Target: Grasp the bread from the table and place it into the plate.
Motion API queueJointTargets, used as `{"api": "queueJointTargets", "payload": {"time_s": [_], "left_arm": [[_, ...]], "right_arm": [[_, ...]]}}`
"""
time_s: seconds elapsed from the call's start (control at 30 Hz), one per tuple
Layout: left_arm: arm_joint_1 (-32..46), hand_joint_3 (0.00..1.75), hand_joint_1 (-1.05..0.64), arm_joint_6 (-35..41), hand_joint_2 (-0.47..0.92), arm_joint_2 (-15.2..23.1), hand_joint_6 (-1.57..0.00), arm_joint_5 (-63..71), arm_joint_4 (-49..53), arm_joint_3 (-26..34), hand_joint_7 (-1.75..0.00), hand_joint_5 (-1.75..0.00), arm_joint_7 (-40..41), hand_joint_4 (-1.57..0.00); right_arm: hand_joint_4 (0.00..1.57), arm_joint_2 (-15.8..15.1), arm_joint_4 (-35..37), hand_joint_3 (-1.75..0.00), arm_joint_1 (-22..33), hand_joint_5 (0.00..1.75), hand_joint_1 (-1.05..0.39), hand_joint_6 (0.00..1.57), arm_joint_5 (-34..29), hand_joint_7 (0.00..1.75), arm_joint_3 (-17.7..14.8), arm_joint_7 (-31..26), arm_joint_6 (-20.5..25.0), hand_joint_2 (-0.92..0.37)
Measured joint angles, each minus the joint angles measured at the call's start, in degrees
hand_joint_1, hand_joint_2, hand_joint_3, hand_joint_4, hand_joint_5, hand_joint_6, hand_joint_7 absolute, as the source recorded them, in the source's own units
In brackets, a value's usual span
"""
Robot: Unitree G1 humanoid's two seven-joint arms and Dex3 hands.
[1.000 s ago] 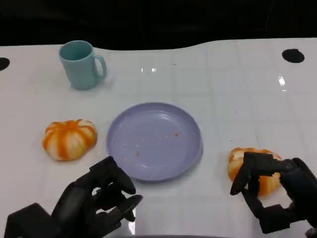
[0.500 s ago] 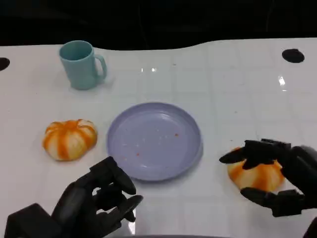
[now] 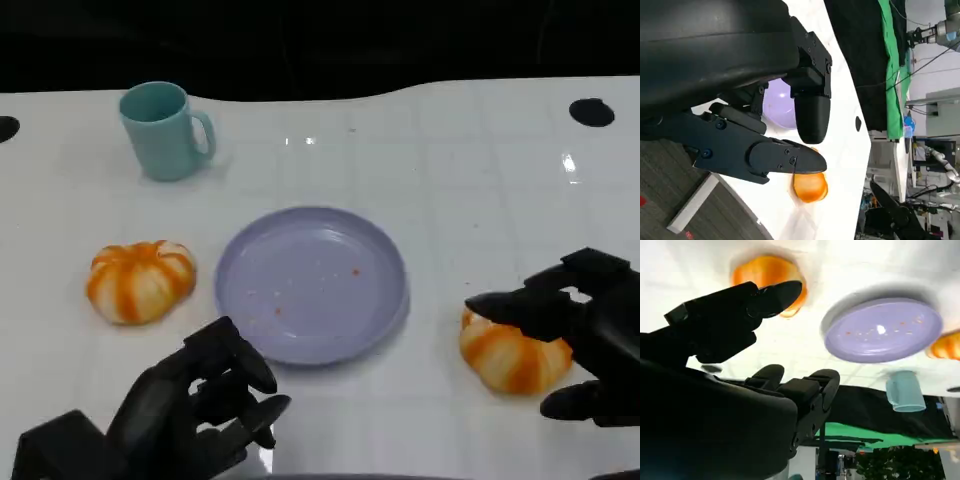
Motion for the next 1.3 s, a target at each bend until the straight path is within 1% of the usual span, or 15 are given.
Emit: {"api": "queueJointTargets", "payload": {"time_s": [0.17, 0.27, 0.4, 0.53, 0.7, 0.8, 1.0, 1.3], "left_arm": [[-0.05, 0.25, -0.52, -0.02, 0.92, 0.00, -0.44, 0.01, 0.18, -0.24, -1.71, -1.75, 0.00, -0.65], [-0.06, 0.26, -0.53, 0.00, 0.92, 0.00, -0.44, 0.26, 0.15, -0.43, -1.70, -1.75, 0.02, -0.65], [-0.04, 0.26, -0.54, 0.01, 0.92, -0.01, -0.45, 0.59, 0.13, -0.58, -1.70, -1.75, 0.05, -0.65], [-0.04, 0.25, -0.54, 0.06, 0.92, -0.09, -0.44, 0.31, 0.12, -0.59, -1.71, -1.75, 0.04, -0.64], [-0.03, 0.25, -0.55, 0.07, 0.92, -0.19, -0.44, -0.04, 0.12, -0.65, -1.72, -1.75, 0.02, -0.64], [0.03, 0.24, -0.56, 0.05, 0.92, -0.23, -0.45, 0.00, 0.10, -0.77, -1.72, -1.75, 0.02, -0.64], [0.29, 0.24, -0.53, 0.39, 0.92, -0.43, -0.45, 0.01, -0.31, -0.94, -1.72, -1.75, 0.07, -0.64], [0.82, 0.25, -0.54, 0.41, 0.92, -0.42, -0.44, 0.49, -0.61, -0.95, -1.71, -1.75, 0.07, -0.64]], "right_arm": [[0.11, 0.01, -0.63, 0.00, -0.22, 0.54, -0.40, 0.39, -4.89, 0.04, 1.28, 0.61, 1.72, -0.74], [0.17, 0.01, -0.12, 0.00, -1.17, 0.44, -0.39, 0.41, -7.15, 0.02, 2.64, 0.92, 2.42, -0.74], [0.24, 0.08, 2.04, 0.00, -2.30, 0.36, -0.39, 0.43, -10.16, 0.01, 4.33, 0.93, 3.38, -0.74], [0.31, 0.79, 6.49, 0.00, -3.86, 0.27, -0.41, 0.45, -13.42, 0.01, 6.97, 0.05, 3.78, -0.76], [0.31, 1.62, 12.11, -0.01, -6.68, 0.22, -0.41, 0.45, -16.59, 0.00, 9.74, -1.81, 4.26, -0.79], [0.32, 2.17, 15.59, -0.01, -8.71, 0.20, -0.43, 0.45, -17.08, 0.00, 11.27, -2.57, 4.92, -0.81], [0.33, 3.29, 22.88, -0.02, -11.73, 0.17, -0.43, 0.44, -17.90, 0.00, 14.15, -4.82, 5.72, -0.84], [0.39, 4.70, 31.30, -0.02, -16.55, 0.14, -0.45, 0.45, -18.71, 0.01, 17.87, -7.89, 7.41, -0.89]]}}
